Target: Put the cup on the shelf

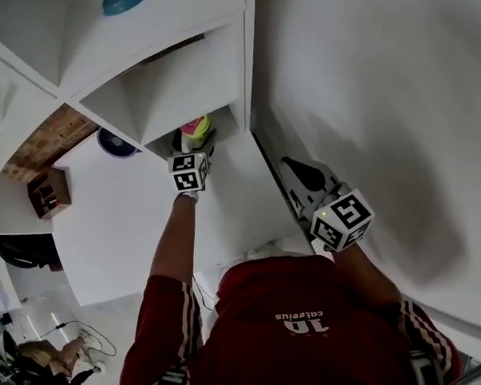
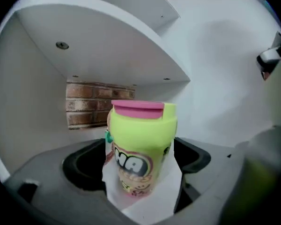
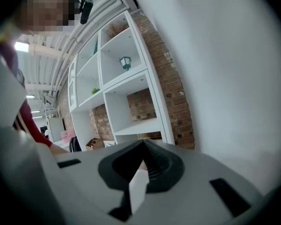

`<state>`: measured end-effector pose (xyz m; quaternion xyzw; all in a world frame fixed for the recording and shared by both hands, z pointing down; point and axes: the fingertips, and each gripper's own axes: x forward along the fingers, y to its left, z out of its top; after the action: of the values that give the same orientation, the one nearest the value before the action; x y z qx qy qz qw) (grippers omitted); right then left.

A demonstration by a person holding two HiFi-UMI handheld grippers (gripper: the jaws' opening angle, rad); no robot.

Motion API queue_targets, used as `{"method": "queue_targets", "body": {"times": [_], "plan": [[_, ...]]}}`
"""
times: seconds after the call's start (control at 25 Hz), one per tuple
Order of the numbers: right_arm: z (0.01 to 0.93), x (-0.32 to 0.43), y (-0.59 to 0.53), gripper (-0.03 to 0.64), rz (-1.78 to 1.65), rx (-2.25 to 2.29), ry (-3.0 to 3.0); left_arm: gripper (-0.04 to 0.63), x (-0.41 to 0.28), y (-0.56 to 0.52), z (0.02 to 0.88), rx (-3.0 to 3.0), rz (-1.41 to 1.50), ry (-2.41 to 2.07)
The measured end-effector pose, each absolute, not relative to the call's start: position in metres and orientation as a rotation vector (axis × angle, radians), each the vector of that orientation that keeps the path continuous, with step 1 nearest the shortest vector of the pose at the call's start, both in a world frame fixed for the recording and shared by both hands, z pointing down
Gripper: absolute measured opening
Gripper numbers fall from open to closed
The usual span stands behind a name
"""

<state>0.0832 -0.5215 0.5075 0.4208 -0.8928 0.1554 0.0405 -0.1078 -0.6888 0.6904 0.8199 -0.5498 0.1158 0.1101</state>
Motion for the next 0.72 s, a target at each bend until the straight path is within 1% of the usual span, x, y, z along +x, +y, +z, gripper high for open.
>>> {"method": "queue_targets", "body": {"times": [0.32, 0.52, 0.72], "plan": [[0.497, 0.075, -0.502, 0.005, 0.494, 1.3, -2.793, 0.456, -0.11, -0.655, 0.679, 2.373, 0.345, -1.648], [0.488, 0.075, -0.482, 0.005, 0.451, 1.323, -2.804, 0.451, -0.1, -0.613, 0.664, 2.372, 0.307, -1.631], [0.478, 0.079, -0.463, 0.005, 0.421, 1.377, -2.79, 0.449, -0.092, -0.57, 0.656, 2.419, 0.343, -1.578]]}}
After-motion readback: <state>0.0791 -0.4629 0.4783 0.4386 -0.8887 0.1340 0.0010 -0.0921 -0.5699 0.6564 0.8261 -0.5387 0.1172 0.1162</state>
